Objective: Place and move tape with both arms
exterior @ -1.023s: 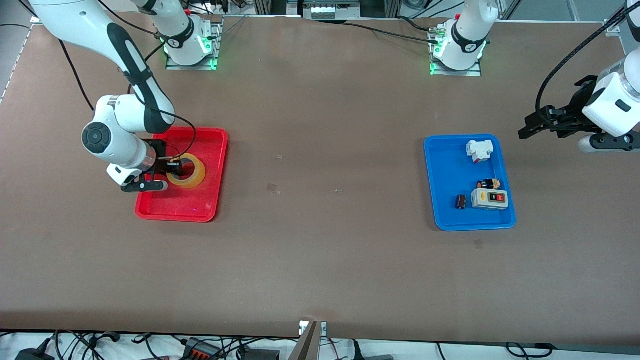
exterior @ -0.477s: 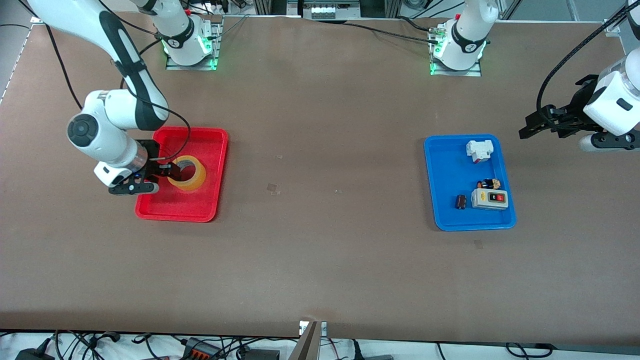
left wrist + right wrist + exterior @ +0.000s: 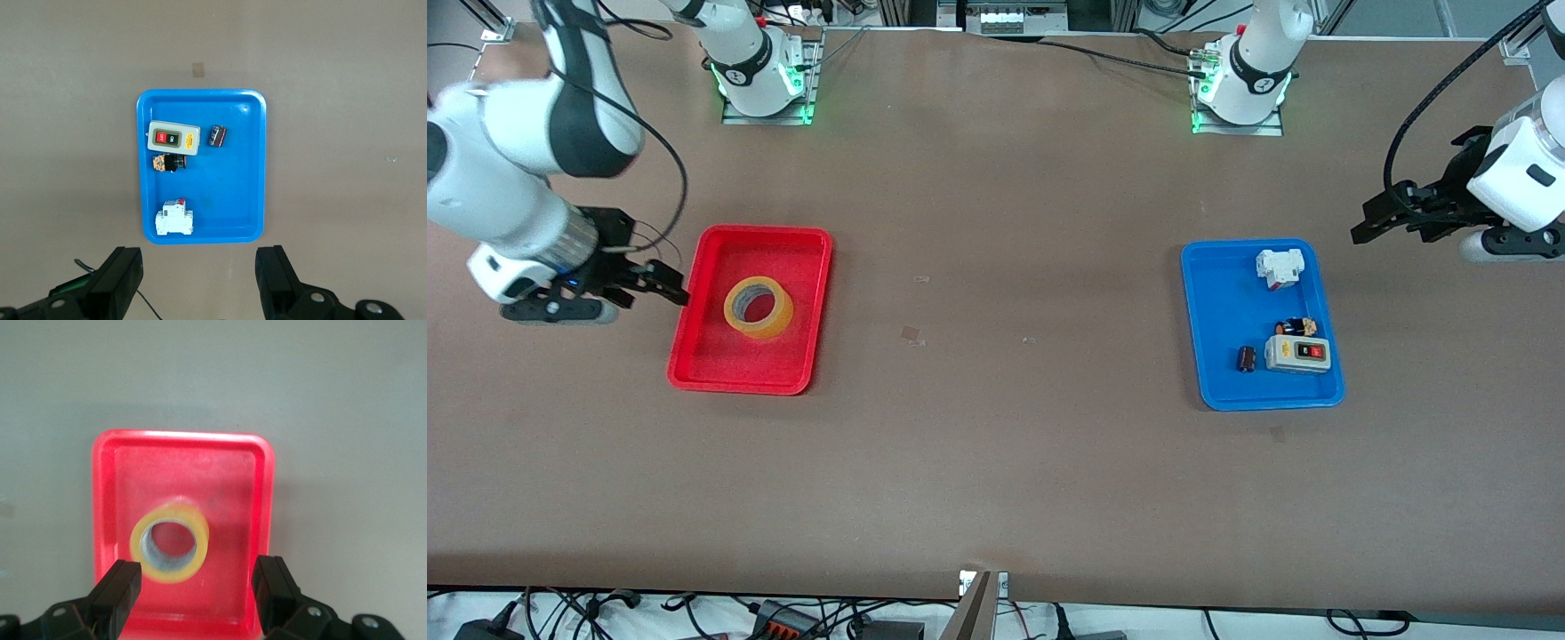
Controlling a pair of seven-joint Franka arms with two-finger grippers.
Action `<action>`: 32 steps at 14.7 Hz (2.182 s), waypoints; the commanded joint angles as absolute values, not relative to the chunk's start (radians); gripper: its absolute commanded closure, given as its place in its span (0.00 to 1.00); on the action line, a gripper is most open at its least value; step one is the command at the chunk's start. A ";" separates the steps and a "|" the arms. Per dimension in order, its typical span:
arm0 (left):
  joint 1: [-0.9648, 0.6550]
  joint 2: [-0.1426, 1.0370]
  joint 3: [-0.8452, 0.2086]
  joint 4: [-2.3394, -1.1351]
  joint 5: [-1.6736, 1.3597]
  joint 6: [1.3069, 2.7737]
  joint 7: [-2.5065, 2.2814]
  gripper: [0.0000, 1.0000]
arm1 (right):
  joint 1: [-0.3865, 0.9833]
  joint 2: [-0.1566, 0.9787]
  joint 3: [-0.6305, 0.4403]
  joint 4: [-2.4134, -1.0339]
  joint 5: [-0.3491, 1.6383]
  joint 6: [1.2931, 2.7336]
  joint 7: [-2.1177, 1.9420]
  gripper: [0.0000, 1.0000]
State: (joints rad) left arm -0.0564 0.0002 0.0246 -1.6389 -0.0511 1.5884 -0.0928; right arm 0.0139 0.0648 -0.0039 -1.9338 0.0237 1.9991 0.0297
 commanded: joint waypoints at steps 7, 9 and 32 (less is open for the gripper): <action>-0.061 -0.011 0.025 -1.588 -0.032 1.543 -0.077 0.00 | 0.005 -0.083 0.005 -1.649 0.025 1.574 0.147 0.01; -0.060 -0.009 0.023 -1.571 -0.031 1.531 -0.077 0.00 | 0.002 -0.121 0.005 -1.651 0.025 1.549 0.146 0.01; -0.067 0.017 0.021 -1.548 -0.041 1.483 -0.072 0.00 | 0.008 -0.058 0.002 -1.591 -0.043 1.508 0.130 0.01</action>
